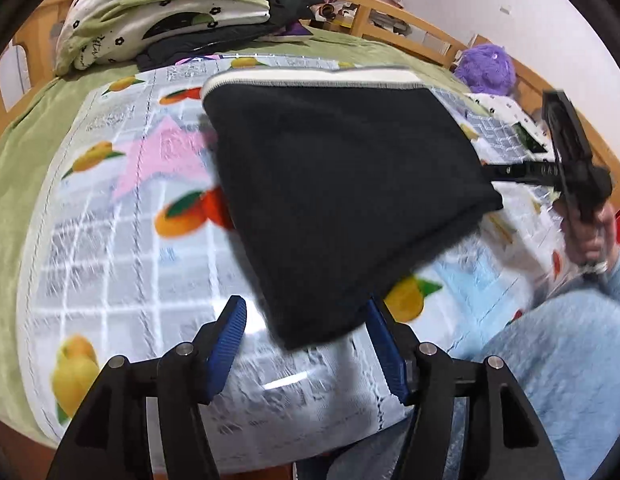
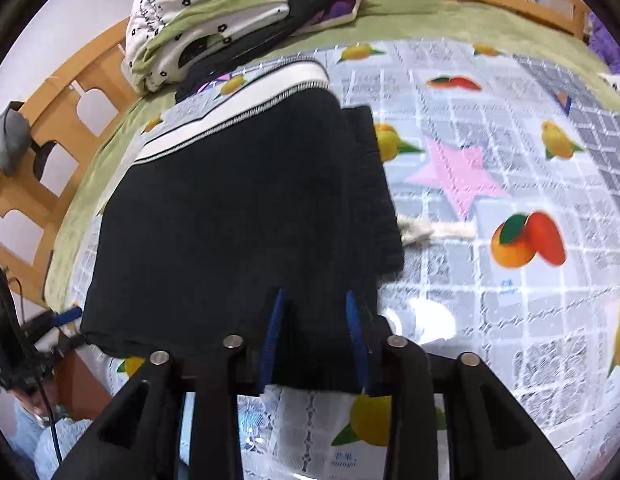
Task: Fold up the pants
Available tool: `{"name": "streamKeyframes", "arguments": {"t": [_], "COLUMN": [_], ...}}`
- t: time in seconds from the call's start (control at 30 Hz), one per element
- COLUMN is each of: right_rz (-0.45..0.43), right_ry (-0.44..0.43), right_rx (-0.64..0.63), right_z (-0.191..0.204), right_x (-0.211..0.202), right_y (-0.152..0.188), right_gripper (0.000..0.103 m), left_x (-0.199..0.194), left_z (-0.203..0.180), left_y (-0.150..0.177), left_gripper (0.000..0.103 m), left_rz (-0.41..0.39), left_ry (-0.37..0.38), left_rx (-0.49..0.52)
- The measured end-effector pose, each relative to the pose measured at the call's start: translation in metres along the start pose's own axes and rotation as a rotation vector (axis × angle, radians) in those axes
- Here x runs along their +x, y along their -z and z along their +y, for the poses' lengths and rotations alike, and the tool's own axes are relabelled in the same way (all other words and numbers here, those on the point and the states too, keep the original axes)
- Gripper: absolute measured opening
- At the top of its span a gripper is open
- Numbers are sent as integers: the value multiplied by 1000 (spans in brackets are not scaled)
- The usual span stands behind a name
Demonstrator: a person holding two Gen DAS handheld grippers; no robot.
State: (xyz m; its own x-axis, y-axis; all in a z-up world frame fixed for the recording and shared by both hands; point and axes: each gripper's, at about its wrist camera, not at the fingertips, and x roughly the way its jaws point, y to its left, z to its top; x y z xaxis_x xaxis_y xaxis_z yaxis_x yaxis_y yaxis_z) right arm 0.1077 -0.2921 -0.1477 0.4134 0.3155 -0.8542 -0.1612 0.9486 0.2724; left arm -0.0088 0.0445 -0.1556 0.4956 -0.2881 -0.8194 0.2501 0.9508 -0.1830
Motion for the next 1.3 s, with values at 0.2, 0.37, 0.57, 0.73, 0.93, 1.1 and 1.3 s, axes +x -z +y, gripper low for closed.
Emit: {"name": "streamKeyframes", "arguments": {"t": [0.2,0.37,0.57,0.73,0.93,1.1,1.3], "right_rz": [37,41,54,60,-32,-153,-204], "right_ry": [42,142,61,29,-21,27,130], "right_rx": [3,-61,-70,-96,-66,-91,-141], "right_z": [0,13,21,33,25,30,33], "right_x": [14,20,18,19,-2,-14,9], "right_y": [6,12,18,21,10,-7,-57], "right_gripper": [33,4,3,3,4,22,31], "left_x": [27,30,0,22,19,6,1], "left_z": [-1,3,26,51,54,70,72], "left_y": [-4,-12,-37,-34,-15,-7,-15], "left_gripper": [59,24,19,27,49,56,58], "left_rz": [1,-42,-167,-55,-58,-55,-35], "left_ry": [-41,-29,-92,-49,-67,-40,-53], "left_rx": [-100,-154,-139,-222,-226,-260,-197]}}
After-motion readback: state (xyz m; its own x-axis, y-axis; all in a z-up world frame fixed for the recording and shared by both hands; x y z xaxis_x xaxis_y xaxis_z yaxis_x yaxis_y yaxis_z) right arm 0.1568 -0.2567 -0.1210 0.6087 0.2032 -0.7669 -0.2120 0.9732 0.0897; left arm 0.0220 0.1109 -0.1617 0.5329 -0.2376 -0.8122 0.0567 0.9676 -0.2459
